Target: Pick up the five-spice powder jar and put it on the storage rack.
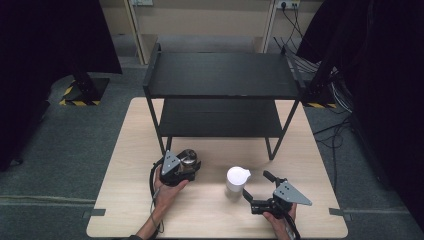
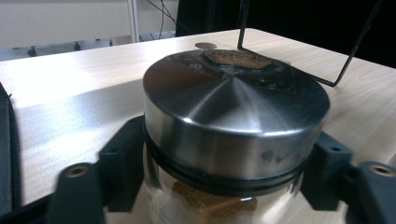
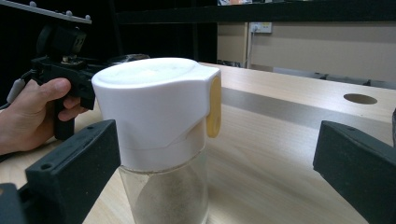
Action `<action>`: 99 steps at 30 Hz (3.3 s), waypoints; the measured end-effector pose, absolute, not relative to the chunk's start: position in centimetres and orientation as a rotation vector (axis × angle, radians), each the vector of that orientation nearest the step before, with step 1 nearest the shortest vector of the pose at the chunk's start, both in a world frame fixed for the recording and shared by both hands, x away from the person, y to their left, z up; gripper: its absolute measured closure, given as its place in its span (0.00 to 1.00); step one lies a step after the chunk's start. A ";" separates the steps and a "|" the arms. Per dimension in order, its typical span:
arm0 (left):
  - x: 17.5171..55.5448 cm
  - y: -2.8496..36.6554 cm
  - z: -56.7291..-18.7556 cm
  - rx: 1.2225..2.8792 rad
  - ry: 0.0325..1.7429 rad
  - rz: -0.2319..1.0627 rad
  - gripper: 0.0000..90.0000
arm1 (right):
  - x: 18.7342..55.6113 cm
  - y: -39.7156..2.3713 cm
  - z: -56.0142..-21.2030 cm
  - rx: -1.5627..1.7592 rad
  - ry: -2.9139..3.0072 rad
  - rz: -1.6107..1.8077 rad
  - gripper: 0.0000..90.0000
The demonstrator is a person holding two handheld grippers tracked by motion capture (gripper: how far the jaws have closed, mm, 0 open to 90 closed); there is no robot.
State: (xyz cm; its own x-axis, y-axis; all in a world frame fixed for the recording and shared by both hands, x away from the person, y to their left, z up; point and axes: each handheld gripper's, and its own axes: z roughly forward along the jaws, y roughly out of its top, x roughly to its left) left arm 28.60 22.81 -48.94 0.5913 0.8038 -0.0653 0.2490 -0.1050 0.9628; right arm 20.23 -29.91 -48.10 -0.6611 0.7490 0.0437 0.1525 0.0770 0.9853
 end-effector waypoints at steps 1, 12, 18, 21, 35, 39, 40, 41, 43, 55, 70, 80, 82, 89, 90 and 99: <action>28.6 22.8 -48.9 1.654 0.890 0.596 0.33 | 20.2 -29.9 -48.1 0.889 1.879 1.622 0.01; 27.9 22.3 -48.6 1.673 0.879 0.636 0.34 | 20.2 -29.9 -48.1 0.887 1.879 1.622 0.01; 27.6 22.1 -48.4 1.665 0.852 0.620 0.34 | 20.2 -29.9 -48.1 0.885 1.878 1.624 0.01; 27.4 22.1 -48.2 1.659 0.839 0.613 0.34 | 20.2 -30.0 -48.1 0.884 1.878 1.624 0.01; 26.8 22.9 -46.8 1.640 0.792 0.589 0.34 | 20.2 -30.0 -48.1 0.886 1.875 1.624 0.01; 26.6 23.0 -46.1 1.649 0.776 0.581 0.34 | 20.1 -30.0 -48.0 0.886 1.875 1.624 0.01; 26.6 23.0 -45.9 1.650 0.769 0.574 0.34 | 20.1 -30.0 -48.0 0.886 1.875 1.624 0.01; 26.6 23.0 -45.8 1.652 0.764 0.575 0.34 | 20.2 -30.0 -48.0 0.887 1.876 1.624 0.01; 26.6 23.1 -45.5 1.653 0.753 0.568 0.34 | 20.2 -30.0 -48.1 0.887 1.874 1.623 0.01; 26.1 23.5 -43.3 1.643 0.708 0.546 0.34 | 20.2 -30.0 -48.1 0.892 1.873 1.623 0.01; 26.3 24.1 -40.7 1.666 0.678 0.487 0.34 | 20.2 -30.0 -48.1 0.893 1.872 1.620 0.01; 26.6 24.9 -36.7 1.669 0.647 0.430 0.34 | 20.2 -30.0 -48.1 0.893 1.872 1.622 0.01; 26.9 24.9 -35.5 1.678 0.643 0.425 0.34 | 20.1 -30.1 -48.1 0.897 1.870 1.624 0.01; 27.9 25.3 -31.7 1.700 0.619 0.392 0.34 | 20.2 -30.0 -48.1 0.893 1.873 1.626 0.01; 28.0 25.3 -31.2 1.701 0.620 0.390 0.34 | 20.2 -30.0 -48.1 0.893 1.873 1.626 0.01; 29.1 25.2 -26.5 1.722 0.641 0.365 0.34 | 20.2 -30.1 -48.1 0.899 1.873 1.629 0.01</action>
